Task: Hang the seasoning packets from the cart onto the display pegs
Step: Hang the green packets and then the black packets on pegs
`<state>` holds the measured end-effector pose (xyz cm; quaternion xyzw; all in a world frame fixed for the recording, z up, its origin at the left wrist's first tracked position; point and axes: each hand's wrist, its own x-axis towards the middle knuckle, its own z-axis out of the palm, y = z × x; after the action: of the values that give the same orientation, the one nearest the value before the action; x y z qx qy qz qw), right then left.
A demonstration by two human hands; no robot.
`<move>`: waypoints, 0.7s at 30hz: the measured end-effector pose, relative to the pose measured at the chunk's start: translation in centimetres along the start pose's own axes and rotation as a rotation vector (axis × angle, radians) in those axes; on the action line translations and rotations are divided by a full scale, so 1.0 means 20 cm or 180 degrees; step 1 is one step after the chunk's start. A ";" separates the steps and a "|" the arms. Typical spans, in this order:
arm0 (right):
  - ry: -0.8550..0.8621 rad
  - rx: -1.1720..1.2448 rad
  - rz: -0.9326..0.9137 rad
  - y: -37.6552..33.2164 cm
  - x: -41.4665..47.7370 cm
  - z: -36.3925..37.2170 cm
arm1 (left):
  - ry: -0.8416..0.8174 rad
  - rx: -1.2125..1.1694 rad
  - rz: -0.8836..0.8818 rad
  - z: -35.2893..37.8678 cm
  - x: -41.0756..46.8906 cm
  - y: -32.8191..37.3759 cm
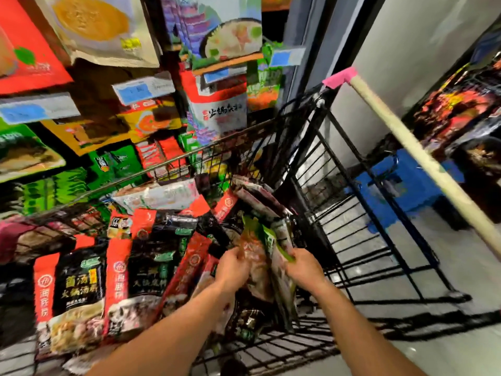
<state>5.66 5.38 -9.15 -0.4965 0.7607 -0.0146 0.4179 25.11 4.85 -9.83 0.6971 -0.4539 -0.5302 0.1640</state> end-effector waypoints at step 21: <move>-0.0147 -0.0823 -0.1950 -0.63 -0.36 0.56 | -0.0247 -0.2737 -0.0615 -0.75 -0.11 -0.33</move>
<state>23.41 8.97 -6.35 -0.7512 0.5619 -0.0317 0.3448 41.51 6.34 -7.46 0.5844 -0.1306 -0.7095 0.3716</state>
